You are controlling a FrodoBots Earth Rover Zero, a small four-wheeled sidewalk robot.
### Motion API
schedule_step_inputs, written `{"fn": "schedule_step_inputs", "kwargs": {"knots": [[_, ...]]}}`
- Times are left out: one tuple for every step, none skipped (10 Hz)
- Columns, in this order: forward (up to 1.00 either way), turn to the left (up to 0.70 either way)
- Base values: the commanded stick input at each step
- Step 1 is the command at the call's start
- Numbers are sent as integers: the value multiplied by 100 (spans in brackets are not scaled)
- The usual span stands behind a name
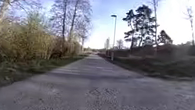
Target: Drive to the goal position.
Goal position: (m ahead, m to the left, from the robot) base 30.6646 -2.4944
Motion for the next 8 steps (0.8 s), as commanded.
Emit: {"fn": "schedule_step_inputs", "kwargs": {"knots": [[100,0],[100,0],[100,0],[100,0],[100,0],[100,0],[100,0],[100,0]]}}
